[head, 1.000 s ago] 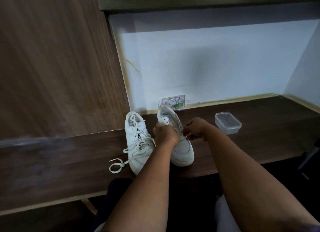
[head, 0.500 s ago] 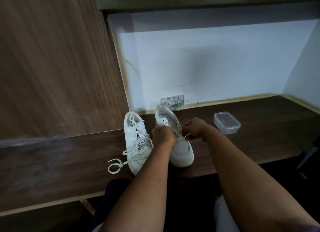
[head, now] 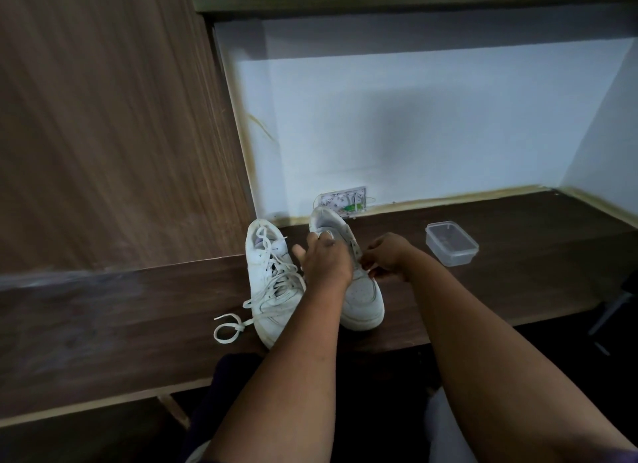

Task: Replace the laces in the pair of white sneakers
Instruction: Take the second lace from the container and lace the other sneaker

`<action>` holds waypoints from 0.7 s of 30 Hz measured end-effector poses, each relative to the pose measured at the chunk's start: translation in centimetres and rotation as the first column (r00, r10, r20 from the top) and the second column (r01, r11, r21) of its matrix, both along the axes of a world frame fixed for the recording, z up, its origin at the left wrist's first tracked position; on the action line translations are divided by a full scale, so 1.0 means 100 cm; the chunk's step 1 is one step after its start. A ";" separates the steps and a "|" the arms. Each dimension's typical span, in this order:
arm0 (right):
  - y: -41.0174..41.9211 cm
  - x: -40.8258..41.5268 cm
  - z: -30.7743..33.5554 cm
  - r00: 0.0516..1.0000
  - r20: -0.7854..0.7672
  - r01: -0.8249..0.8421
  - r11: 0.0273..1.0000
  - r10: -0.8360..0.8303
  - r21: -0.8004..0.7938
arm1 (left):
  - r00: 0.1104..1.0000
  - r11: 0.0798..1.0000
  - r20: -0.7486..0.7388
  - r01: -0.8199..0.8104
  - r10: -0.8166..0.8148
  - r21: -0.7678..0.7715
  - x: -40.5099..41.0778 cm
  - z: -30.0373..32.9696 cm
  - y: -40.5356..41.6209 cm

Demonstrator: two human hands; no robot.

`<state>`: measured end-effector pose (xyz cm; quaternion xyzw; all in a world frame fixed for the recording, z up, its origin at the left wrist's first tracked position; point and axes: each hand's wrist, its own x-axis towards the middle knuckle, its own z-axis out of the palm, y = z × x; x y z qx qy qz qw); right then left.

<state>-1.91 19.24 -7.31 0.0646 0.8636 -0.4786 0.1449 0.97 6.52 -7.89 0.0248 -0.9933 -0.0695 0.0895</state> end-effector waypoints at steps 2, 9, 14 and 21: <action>0.001 -0.002 -0.001 1.000 0.002 0.001 1.000 -0.001 0.001 | 1.000 1.000 0.023 0.012 -0.013 0.013 0.001 0.000 0.001; 0.001 -0.003 -0.003 1.000 -0.013 0.002 1.000 -0.002 0.012 | 0.977 0.964 0.210 -0.080 0.026 0.254 -0.006 -0.009 -0.004; 0.001 -0.002 -0.004 0.998 -0.043 -0.038 0.997 0.041 0.065 | 0.972 0.971 0.232 -0.075 0.020 0.228 -0.010 -0.012 -0.004; 0.006 -0.002 -0.005 0.995 -0.026 -0.094 0.996 0.094 -0.002 | 0.983 0.977 0.139 0.090 -0.119 0.195 -0.008 -0.011 -0.009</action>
